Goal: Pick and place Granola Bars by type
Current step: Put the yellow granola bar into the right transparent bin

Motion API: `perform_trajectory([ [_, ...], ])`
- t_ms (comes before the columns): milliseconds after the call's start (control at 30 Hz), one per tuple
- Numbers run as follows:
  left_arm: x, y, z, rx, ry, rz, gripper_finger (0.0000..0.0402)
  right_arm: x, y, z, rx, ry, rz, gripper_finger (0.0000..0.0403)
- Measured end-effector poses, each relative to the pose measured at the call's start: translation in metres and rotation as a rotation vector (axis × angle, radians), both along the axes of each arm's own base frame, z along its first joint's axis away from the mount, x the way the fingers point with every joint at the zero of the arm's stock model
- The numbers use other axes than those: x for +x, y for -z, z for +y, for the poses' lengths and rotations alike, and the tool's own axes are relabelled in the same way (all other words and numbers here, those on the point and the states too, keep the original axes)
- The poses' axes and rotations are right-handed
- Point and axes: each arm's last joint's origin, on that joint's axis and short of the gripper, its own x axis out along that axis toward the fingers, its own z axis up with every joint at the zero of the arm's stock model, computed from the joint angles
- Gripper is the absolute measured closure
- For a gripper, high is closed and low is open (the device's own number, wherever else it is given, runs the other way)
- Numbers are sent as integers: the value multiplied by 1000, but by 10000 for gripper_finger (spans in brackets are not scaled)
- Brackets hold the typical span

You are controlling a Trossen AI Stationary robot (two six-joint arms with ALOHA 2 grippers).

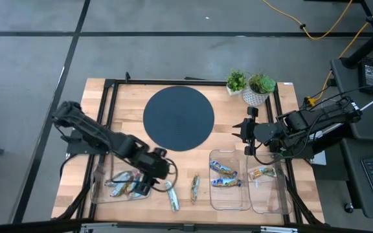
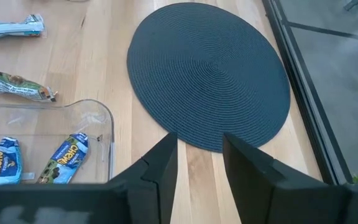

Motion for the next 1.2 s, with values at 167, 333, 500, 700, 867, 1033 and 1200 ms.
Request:
perform_trajectory([
  [167, 22, 35, -2, 70, 121, 70, 254, 0, 0, 0, 10, 9, -3, 273],
  [333, 35, 58, -1, 106, 222, 114, 240, 0, 0, 0, 26, 13, -4, 273],
  [500, 47, 80, 0, 84, 316, 154, 209, 0, 0, 0, 26, 11, -3, 273],
  [700, 60, 103, -3, 116, 414, 129, 174, 0, 1, 1, 46, -10, 5, 273],
  [867, 69, 126, -8, 127, 454, 132, 170, 0, 1, 1, 52, -15, 9, 273],
  [1033, 75, 137, -16, 86, 469, 118, 171, 0, 1, 2, 61, -26, 15, 273],
  [1200, 77, 139, -17, 68, 450, 116, 180, -1, 1, 2, 60, -28, 20, 273],
])
